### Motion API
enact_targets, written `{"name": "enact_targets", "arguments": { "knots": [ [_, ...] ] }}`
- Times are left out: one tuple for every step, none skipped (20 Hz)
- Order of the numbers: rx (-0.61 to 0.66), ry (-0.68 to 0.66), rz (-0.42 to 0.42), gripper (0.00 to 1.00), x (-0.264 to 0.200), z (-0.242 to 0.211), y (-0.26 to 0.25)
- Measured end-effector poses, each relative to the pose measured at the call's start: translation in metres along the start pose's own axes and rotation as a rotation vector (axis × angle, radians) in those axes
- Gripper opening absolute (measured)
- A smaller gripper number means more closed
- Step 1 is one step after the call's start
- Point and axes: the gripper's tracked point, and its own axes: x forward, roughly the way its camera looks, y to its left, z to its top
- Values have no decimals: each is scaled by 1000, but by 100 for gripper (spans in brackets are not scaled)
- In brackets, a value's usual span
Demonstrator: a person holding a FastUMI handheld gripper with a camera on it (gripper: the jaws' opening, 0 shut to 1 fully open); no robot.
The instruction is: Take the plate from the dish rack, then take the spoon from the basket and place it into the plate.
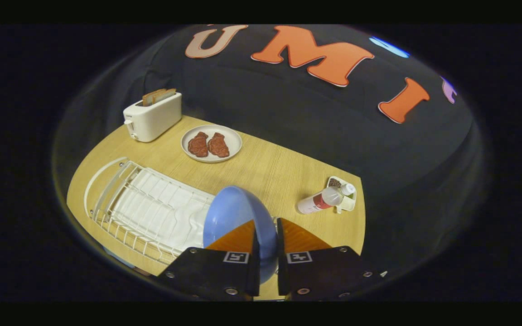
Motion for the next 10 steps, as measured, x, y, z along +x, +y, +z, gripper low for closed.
{"name": "enact_targets", "arguments": {
  "knots": [
    [4,-14,2,16,-4,2,-3],
    [12,-24,2,16,-9,1,-8],
    [17,-28,10,16,-15,-2,-10],
    [27,-38,26,16,-22,-6,-11],
    [39,-46,44,16,-28,-11,-11],
    [54,-56,62,16,-35,-17,-11],
    [68,-67,76,16,-41,-23,-11],
    [79,-77,88,16,-47,-30,-12],
    [90,-91,102,16,-52,-38,-12],
    [103,-100,117,16,-57,-48,-12]
  ]
}}
